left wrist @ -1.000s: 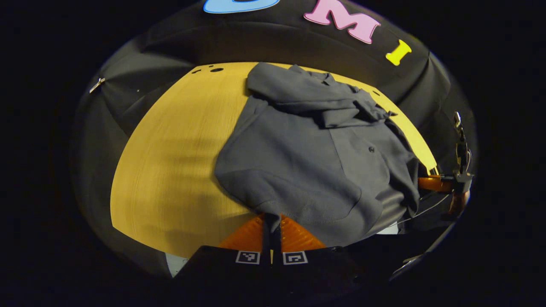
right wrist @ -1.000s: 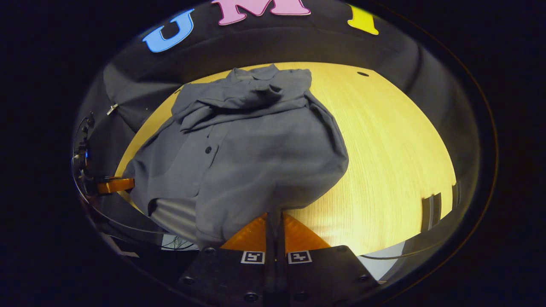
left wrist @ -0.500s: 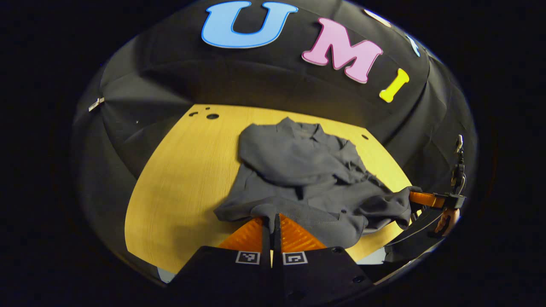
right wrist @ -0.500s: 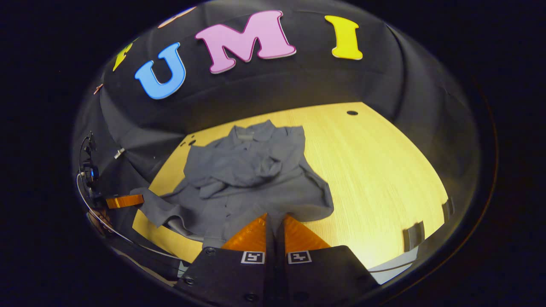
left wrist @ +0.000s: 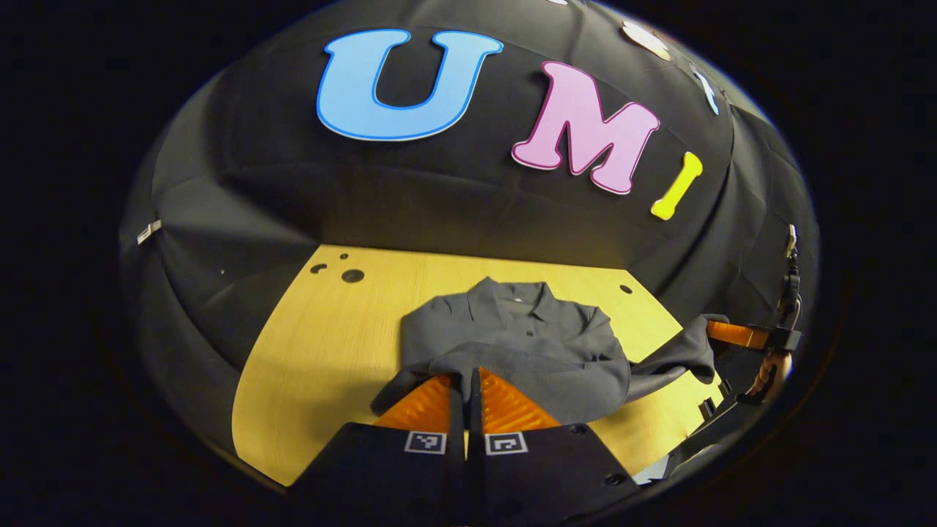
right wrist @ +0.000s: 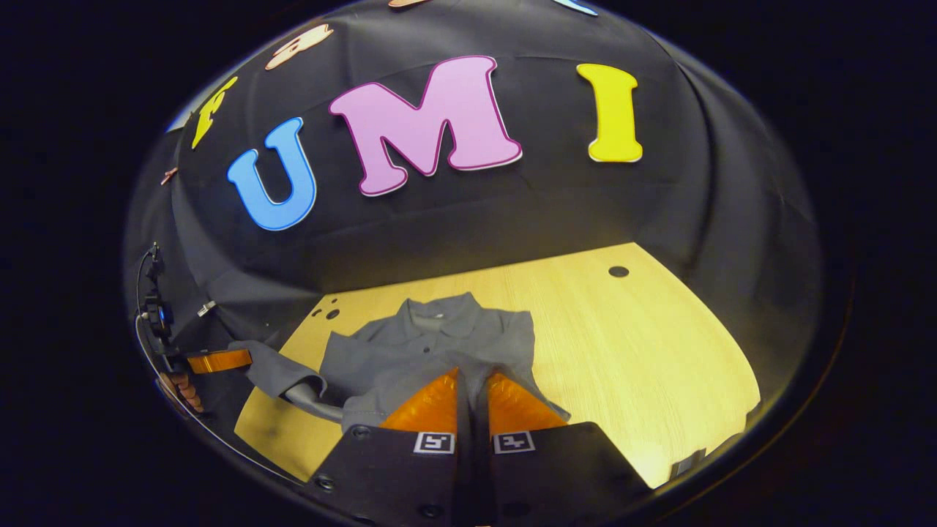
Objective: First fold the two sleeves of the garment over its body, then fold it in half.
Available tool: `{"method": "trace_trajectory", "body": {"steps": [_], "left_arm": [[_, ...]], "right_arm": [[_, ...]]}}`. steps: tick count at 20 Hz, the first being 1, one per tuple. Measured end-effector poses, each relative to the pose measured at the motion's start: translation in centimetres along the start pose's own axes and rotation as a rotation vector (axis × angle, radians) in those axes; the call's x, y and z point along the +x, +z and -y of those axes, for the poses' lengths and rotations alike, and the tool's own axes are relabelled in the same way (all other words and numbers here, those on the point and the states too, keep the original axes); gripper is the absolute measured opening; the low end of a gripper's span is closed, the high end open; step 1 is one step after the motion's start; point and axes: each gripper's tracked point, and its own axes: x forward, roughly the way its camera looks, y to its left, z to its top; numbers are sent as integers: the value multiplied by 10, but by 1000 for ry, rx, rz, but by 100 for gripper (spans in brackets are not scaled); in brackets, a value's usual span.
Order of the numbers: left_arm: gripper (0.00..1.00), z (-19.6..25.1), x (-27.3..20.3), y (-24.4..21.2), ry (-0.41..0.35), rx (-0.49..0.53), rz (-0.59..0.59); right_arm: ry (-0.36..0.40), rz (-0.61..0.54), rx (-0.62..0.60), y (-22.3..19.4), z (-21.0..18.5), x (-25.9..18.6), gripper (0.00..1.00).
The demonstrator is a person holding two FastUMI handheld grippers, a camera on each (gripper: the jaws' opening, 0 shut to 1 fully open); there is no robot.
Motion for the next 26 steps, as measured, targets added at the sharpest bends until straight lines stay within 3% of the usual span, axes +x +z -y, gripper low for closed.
{"method": "trace_trajectory", "body": {"steps": [10, 16, 26], "left_arm": [[5, -29, 97, 51, 67, 23, 59], [5, -44, 182, 24, 104, 14, -22], [5, -70, 260, -24, 186, 49, -140]], "right_arm": [[-27, 32, 14, 36, 15, 111, 5], [-59, -33, -14, 4, 38, 186, 5], [-109, -167, -37, -64, 71, 263, 5]]}}
